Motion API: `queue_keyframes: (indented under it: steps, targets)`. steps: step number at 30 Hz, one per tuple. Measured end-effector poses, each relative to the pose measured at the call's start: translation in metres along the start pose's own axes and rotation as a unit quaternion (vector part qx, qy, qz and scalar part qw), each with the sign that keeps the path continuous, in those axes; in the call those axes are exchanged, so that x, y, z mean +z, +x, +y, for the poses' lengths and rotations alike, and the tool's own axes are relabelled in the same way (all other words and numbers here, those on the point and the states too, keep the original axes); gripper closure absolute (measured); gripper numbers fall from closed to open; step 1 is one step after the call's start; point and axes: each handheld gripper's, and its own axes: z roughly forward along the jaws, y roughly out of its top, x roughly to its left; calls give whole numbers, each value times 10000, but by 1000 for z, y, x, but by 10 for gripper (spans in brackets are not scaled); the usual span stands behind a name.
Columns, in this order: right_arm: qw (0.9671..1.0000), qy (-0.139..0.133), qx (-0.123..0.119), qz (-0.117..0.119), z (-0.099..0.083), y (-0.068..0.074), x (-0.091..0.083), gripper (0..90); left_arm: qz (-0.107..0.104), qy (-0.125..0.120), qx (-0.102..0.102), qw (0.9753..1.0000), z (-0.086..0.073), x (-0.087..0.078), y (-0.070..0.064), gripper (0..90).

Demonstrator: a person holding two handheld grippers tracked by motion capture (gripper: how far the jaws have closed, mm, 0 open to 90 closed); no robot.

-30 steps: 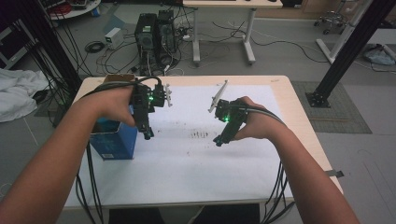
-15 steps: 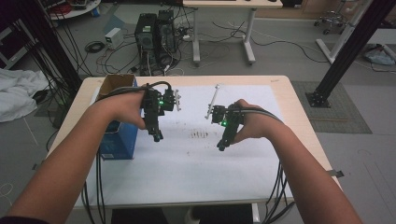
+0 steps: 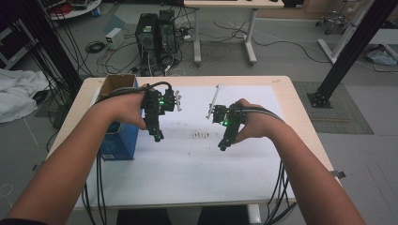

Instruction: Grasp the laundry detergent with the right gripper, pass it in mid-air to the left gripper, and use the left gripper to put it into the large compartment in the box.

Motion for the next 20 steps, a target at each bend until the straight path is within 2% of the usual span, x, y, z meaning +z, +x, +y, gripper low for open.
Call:
queue_keyframes:
  steps: [3, 5, 12, 15, 18, 19, 20]
  targets:
    - [10000, 23, 11, 1, 0, 0, 0, 133, 11, 6, -17, 10000, 0, 0, 0, 56]
    - [9998, 169, 46, -36, 0, 2, -2, 133, 24, 3, -18, 10000, -1, 0, -1, 56]
    - [9999, 108, -48, -82, 2, 4, -5, 133, 11, -18, -16, 10000, -1, -1, -3, 56]
    - [9999, 111, 18, -104, 2, 4, -6, 133, 8, -4, -31, 10000, -1, -1, -3, 56]
    - [9999, 43, -90, -141, 1, 2, -6, 133, -2, 6, -46, 10000, -1, -1, -3, 56]
    - [9999, 75, 2, -128, 1, 4, -7, 134, 4, 7, -41, 10000, -2, -1, -3, 56]
    - [9999, 23, -48, -135, 1, 3, -6, 134, -1, -5, -49, 10000, -2, -1, -2, 57]
